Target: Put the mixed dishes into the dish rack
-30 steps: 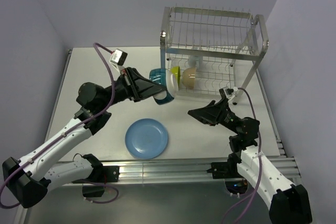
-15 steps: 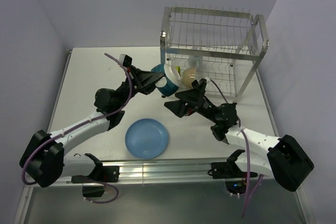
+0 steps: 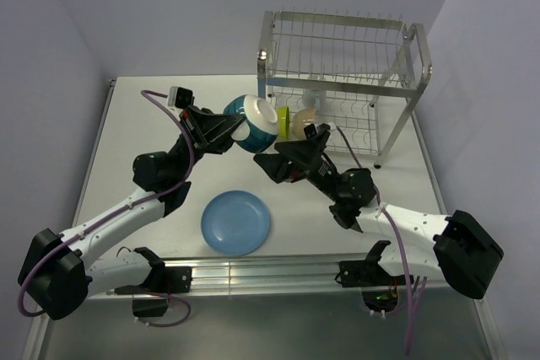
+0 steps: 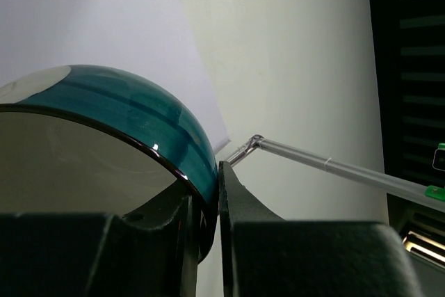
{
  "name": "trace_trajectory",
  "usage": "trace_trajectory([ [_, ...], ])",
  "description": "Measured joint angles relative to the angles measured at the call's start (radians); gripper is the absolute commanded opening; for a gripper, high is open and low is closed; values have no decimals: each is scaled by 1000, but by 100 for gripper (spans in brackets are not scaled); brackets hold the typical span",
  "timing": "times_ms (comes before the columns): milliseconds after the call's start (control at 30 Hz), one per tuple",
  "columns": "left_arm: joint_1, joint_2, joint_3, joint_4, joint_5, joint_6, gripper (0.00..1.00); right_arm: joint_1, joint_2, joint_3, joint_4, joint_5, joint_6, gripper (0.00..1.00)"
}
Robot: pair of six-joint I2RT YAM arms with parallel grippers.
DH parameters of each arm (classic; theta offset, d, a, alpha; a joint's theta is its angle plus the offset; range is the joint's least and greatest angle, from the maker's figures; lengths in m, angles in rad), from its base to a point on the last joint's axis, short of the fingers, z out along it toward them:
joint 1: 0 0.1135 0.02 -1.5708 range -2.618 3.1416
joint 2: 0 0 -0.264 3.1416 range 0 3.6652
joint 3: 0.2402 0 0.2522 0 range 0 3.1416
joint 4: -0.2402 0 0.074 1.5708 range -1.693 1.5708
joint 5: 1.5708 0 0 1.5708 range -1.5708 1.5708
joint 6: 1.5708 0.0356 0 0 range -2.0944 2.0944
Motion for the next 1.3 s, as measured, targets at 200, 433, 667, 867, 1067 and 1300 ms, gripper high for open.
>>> trace_trajectory([
  [200,-11,-11,-5,-5,6,-15,0,35,0,18,8,17,-35,93],
  [433,-10,-170,-8,-24,119,35,0,34,-111,-110,-2,-7,-90,92],
  [667,-5,-401,227,-806,180,358,0,38,-538,-95,-493,12,-369,92],
  [867,-4,-398,365,-1465,35,598,0,43,-783,59,-1030,179,-629,91],
  [1067,-22,-312,212,-1808,-101,691,0,44,-724,186,-1324,248,-767,91],
  [1300,-160,-199,156,-1963,-275,711,0,44,-683,202,-1458,264,-837,91],
])
